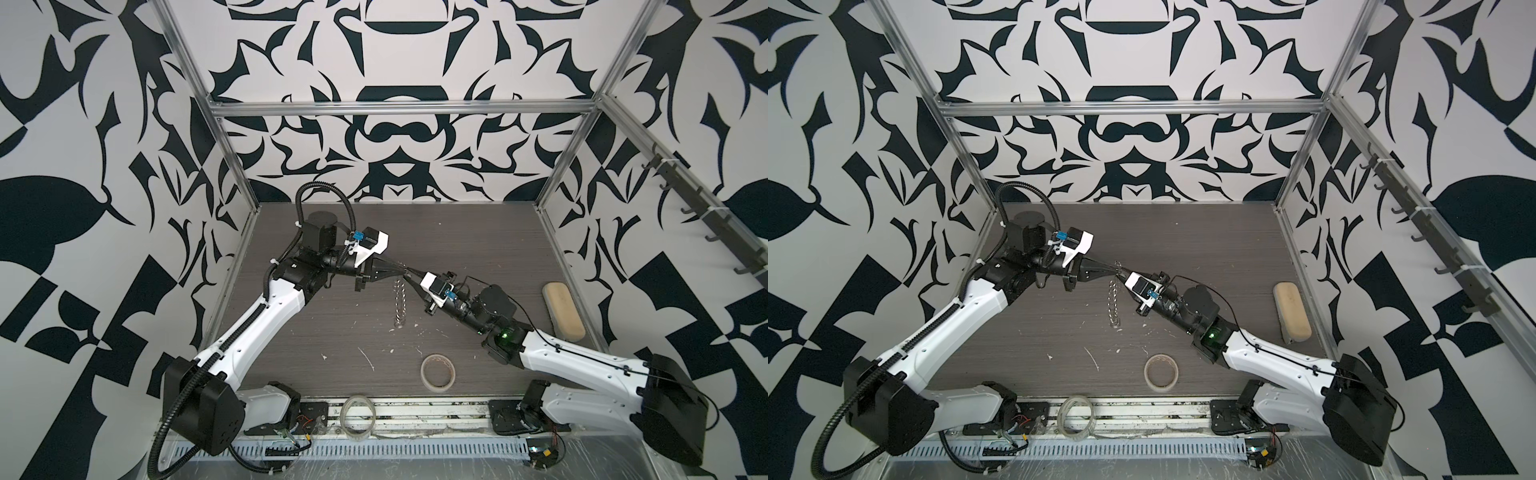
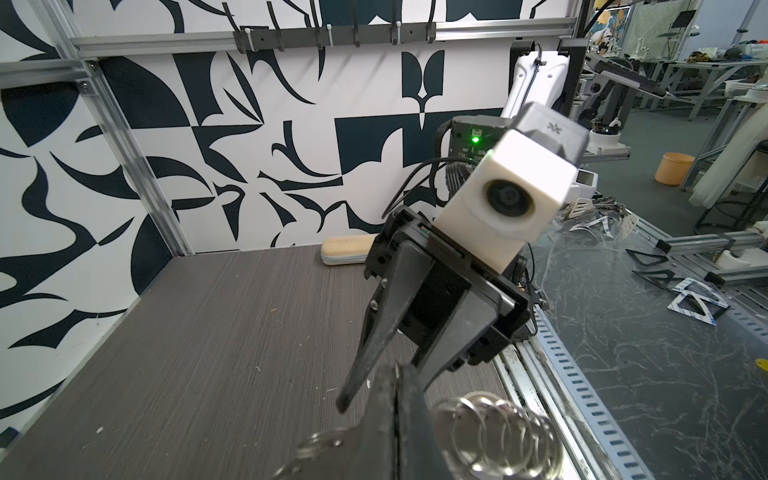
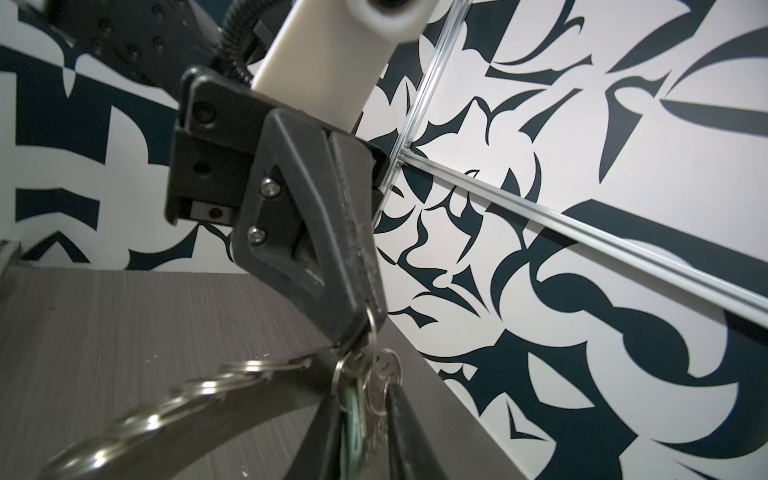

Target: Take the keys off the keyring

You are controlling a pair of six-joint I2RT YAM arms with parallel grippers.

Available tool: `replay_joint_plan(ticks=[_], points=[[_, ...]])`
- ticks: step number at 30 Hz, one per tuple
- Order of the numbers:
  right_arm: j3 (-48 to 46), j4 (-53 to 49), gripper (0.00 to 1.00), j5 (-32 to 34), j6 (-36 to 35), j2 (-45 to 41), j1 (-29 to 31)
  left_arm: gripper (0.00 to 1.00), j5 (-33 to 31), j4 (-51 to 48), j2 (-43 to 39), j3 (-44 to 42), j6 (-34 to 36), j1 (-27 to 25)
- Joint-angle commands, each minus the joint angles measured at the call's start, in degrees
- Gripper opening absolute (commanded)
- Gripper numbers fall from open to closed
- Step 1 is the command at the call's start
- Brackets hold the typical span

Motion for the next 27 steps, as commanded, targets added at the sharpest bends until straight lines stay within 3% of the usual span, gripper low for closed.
replay_joint_plan(ticks=[1, 17, 21, 24, 27], points=[[1.88, 3.44, 0.14, 0.87, 0.32, -0.22, 0.39, 0.0, 0.11, 2.04, -1.67, -0.37, -0.81, -0.31], [1.08, 5.01, 0.2, 0.2, -1.49, -0.84, 1.71, 0.0, -1.92, 3.04, -1.49, -0.73, -2.1, -0.31], [1.04, 5.37, 0.14, 1.28, -2.16, -0.71, 1.91, 0.0, -2.06, 3.13, -1.58, -0.84, -2.29, -0.34], [0.7, 5.75, 0.0, 2.36, -3.47, -1.08, 1.9, 0.0, -2.06, 3.18, -1.74, -1.06, -2.63, -0.33], [0.03, 6.66, 0.0, 2.37, -5.14, -1.45, 1.97, 0.0, -1.92, 5.38, -1.11, -1.06, -7.55, -0.2]])
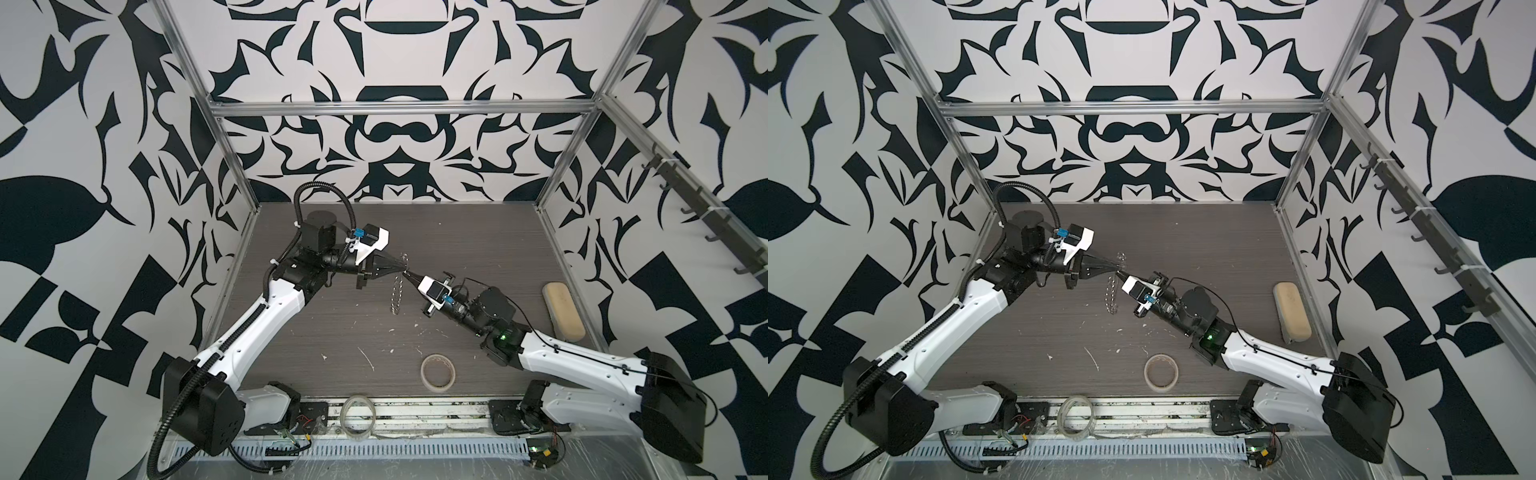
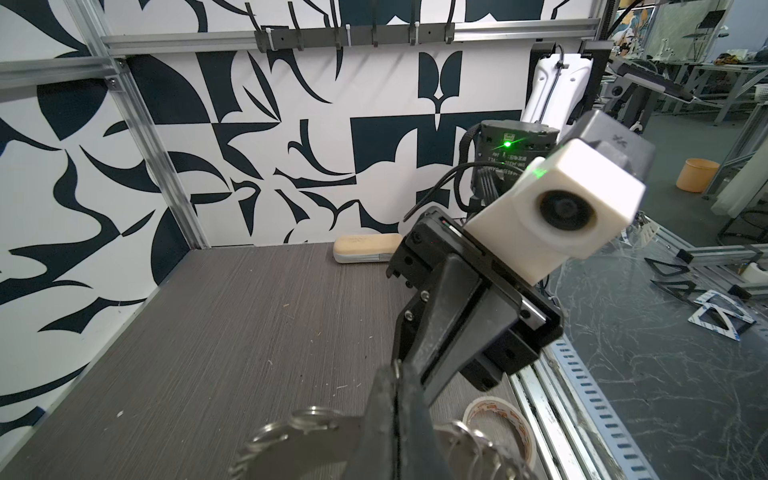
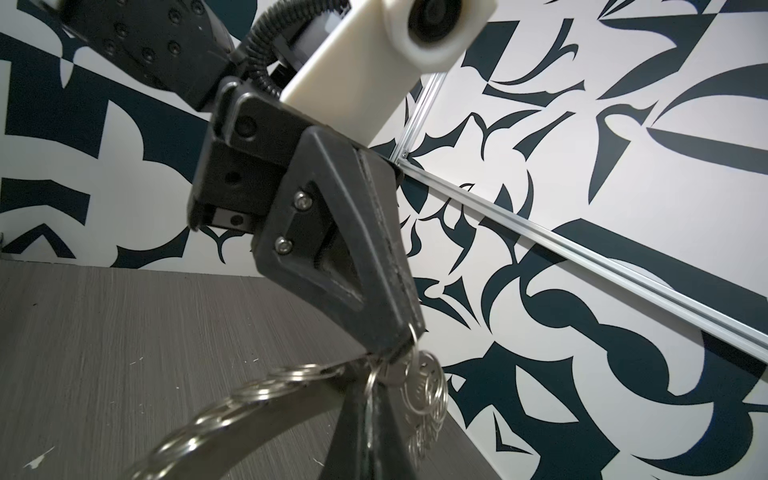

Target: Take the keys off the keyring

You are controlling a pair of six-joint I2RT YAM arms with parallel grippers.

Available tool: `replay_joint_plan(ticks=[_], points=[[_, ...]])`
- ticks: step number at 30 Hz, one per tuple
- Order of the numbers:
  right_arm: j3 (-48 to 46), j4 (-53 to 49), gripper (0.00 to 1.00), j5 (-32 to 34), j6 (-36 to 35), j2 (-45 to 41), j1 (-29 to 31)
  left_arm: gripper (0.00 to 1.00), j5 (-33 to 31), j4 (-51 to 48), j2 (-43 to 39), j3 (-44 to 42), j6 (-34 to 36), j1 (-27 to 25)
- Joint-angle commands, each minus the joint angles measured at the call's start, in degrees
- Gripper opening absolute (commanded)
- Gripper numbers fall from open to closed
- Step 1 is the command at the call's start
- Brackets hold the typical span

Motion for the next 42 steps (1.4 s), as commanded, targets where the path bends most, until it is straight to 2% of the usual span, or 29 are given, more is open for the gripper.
replay_joint_plan(ticks=[1, 13, 21, 27, 30, 36, 42], points=[[-0.26, 4.97, 0.0, 0.47, -2.4, -1.74, 0.4, 0.0, 1.1, 3.0, -0.64, -0.71, -4.37, -0.11], [-4.05, 7.86, 0.0, -1.77, -13.42, -3.04, 0.46, 0.0, 1.51, 6.31, 2.38, 0.17, -12.61, -0.03], [-6.28, 11.29, 0.0, 0.19, -20.14, -2.13, 0.62, 0.0, 2.3, 8.22, 2.87, 0.21, -16.3, 0.43], [-7.42, 11.47, 0.0, 0.84, -30.5, -1.33, 0.92, 0.0, 3.53, 10.73, 4.16, 0.22, -19.55, 0.59], [-7.5, 11.38, 0.0, 1.85, -38.97, 0.09, 1.48, 0.0, 3.79, 10.82, 4.28, 0.15, -19.93, 0.68], [-7.98, 19.31, 0.0, 6.64, -55.26, 6.52, 2.45, 0.0, 2.94, 11.32, 4.13, -0.04, -20.04, 1.37], [-6.69, 19.8, 0.0, 8.34, -60.07, 7.71, 2.6, 0.0, 2.13, 12.27, 4.08, 0.22, -20.37, 2.16]])
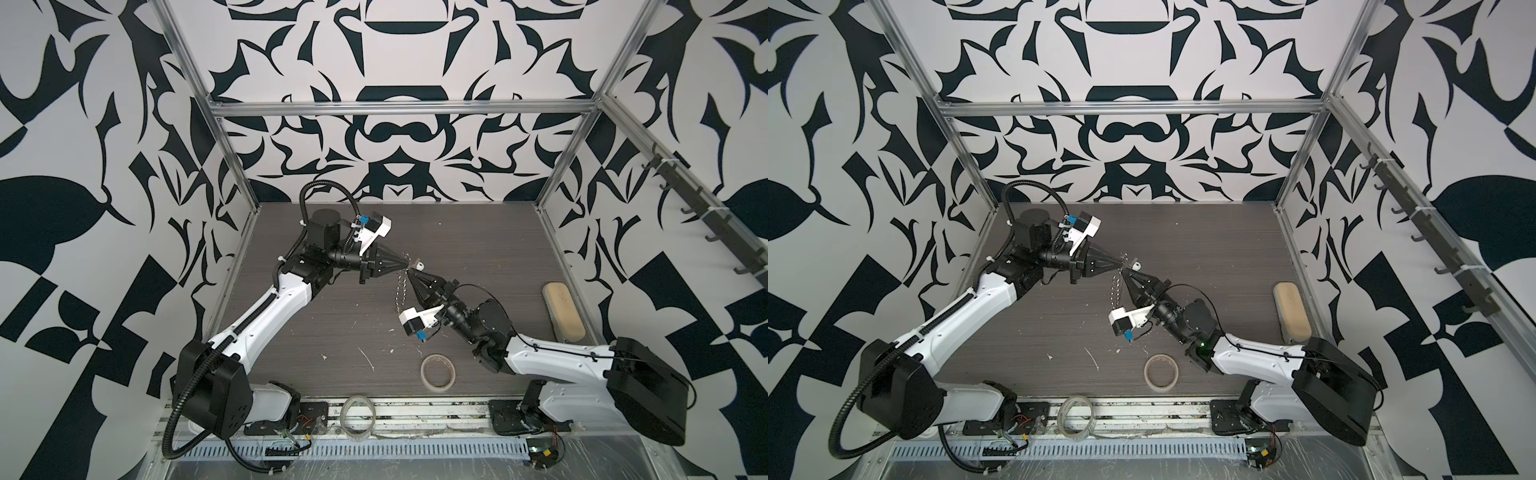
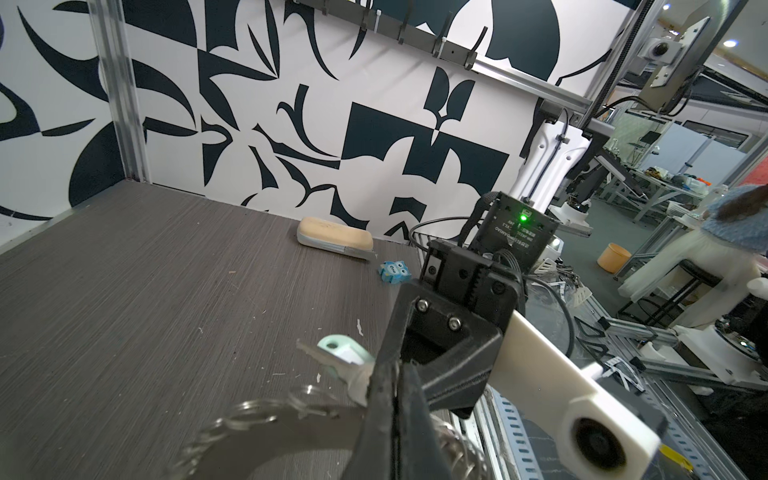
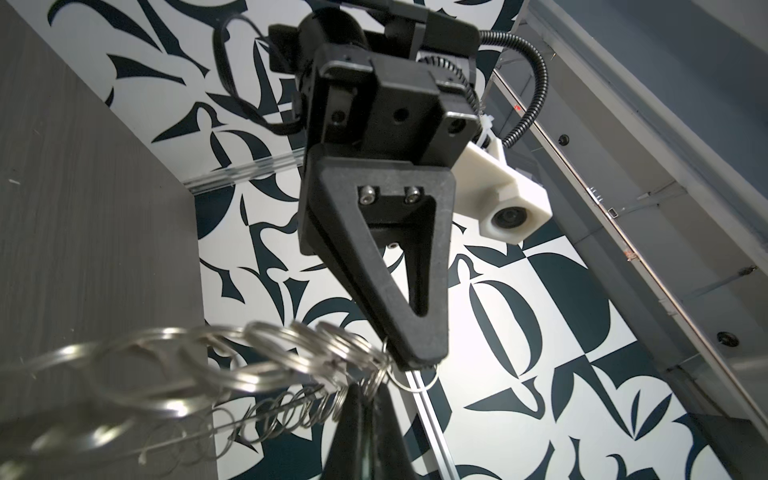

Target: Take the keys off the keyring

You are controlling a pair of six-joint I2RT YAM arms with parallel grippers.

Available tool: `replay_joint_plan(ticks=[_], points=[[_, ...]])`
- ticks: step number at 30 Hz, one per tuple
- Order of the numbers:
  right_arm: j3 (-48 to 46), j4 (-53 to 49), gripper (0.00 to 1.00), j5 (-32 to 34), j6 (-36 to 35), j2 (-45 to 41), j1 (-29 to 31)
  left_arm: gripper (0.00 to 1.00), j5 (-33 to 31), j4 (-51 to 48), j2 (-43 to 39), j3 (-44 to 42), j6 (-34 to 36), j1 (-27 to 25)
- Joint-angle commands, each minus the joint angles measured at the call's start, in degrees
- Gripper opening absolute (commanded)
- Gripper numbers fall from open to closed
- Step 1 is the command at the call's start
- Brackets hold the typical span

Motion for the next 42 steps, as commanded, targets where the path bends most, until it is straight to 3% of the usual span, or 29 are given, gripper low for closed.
replay_joint_plan(ticks=[1, 9, 37, 42], points=[[0.34, -1.95, 0.0, 0.17, -6.11, 0.04, 1.07, 0.0, -0.37, 5.94, -0.34, 0.72, -1.07, 1.05], [-0.19, -5.54, 0.0, 0.95, -10.52, -2.89, 2.4, 0.0, -0.08, 8.05, 0.53, 1.31, -3.21, 1.75], [0.71, -8.25, 0.0, 0.08, -15.54, -6.99, 4.67, 0.0, 0.48, 15.93, 4.92, 3.8, -13.57, 1.79], [1.47, -8.98, 0.0, -0.36, -15.89, -7.17, 4.65, 0.0, -0.33, 11.89, 6.41, 6.96, -15.58, 1.76]])
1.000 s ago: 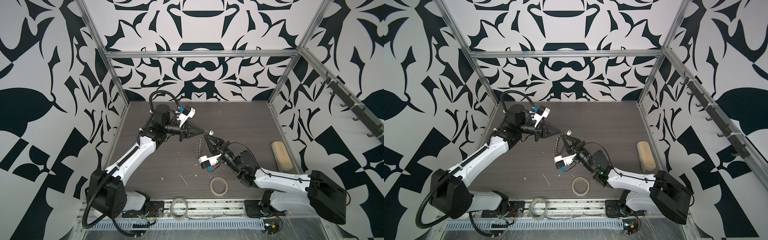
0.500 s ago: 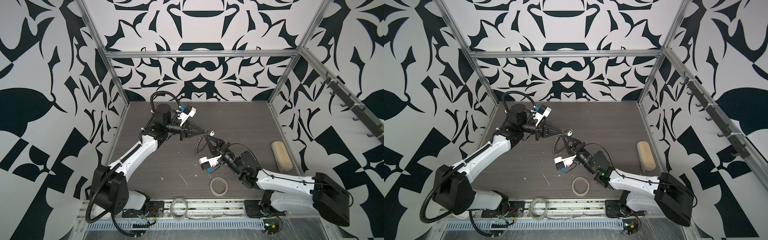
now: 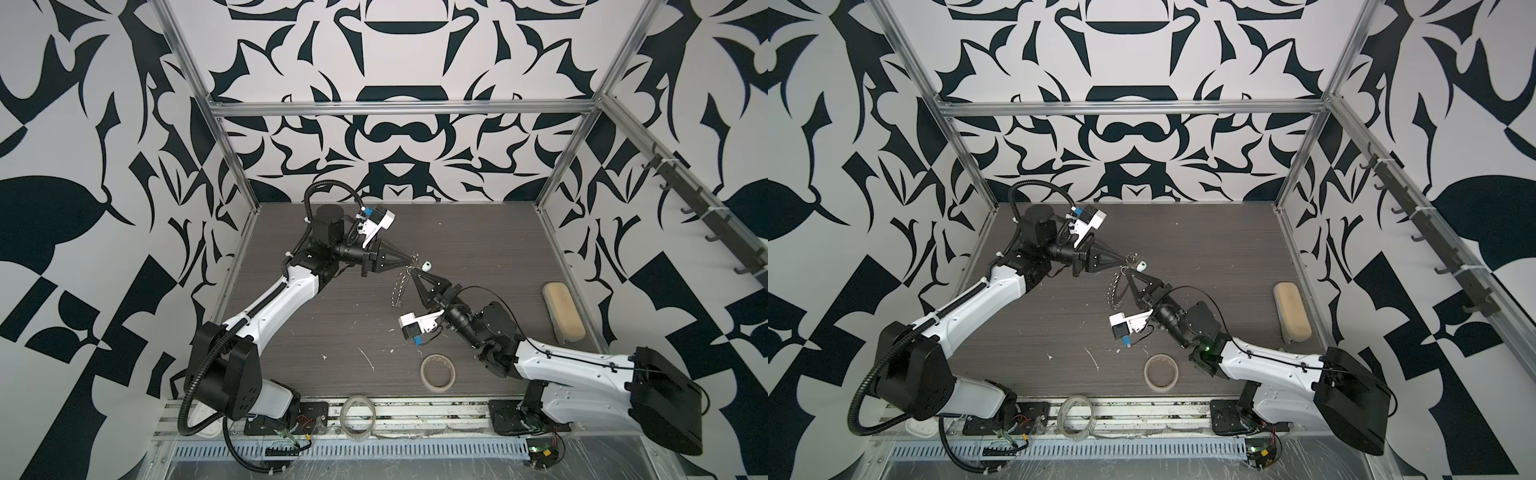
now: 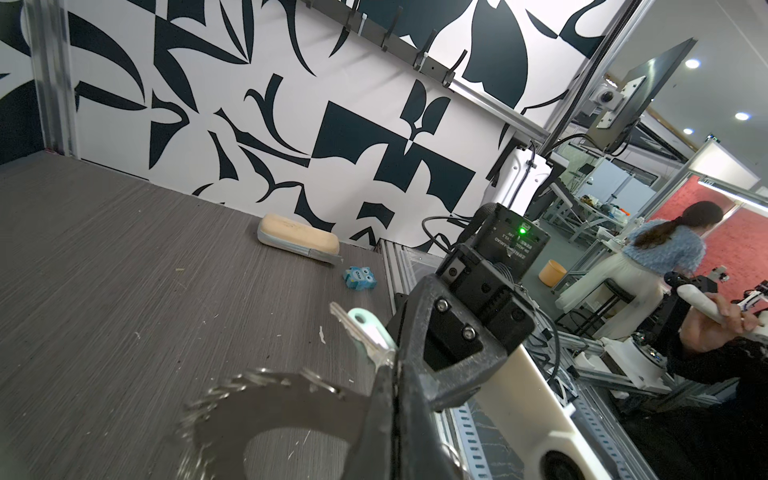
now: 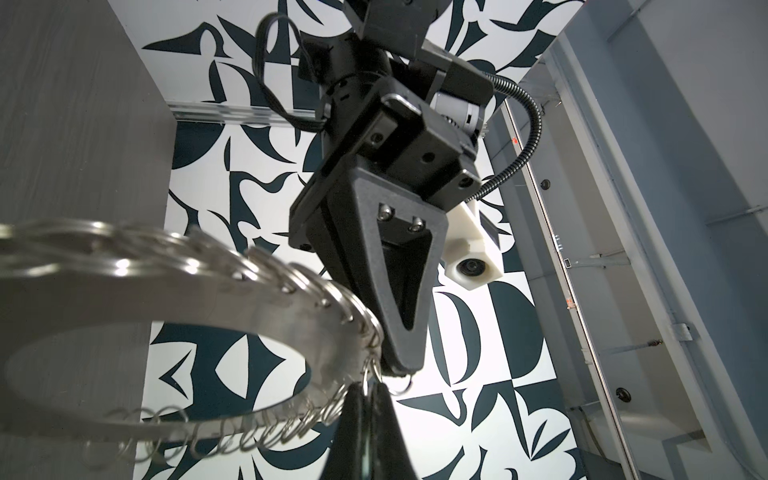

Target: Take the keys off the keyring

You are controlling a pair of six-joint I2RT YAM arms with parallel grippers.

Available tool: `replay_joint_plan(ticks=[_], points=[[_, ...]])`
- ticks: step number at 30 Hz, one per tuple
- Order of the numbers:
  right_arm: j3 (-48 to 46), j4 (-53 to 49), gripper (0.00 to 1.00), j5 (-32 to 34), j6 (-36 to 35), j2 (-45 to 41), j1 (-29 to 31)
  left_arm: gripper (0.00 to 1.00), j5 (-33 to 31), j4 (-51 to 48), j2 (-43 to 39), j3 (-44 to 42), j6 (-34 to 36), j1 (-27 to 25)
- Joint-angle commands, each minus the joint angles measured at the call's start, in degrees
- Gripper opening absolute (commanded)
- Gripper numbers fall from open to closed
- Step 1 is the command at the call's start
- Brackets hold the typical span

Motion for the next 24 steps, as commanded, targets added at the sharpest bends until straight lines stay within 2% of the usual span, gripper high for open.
replay_joint_plan(ticks=[1, 9, 17, 24], points=[[0.92, -1.44, 0.0, -5.74, -0.51, -1.24, 1.78, 0.0, -6.86, 2.0, 0.6, 4.93, -1.91, 1.45], [2.76, -2.19, 0.0, -5.51, -1.19, -0.25, 1.66, 0.0, -10.63, -1.14, -1.93, 4.42, 0.17, 1.45], [5.1, -1.65, 0.0, -6.27, -0.96, 0.96, 1.43, 0.0, -6.9, -3.38, -1.33, 7.22, -2.04, 1.44], [6.61, -3.24, 0.0, -7.65, -1.29, -0.02, 0.16, 0.0, -6.9, -6.2, -0.59, 9.19, -2.28, 1.45]])
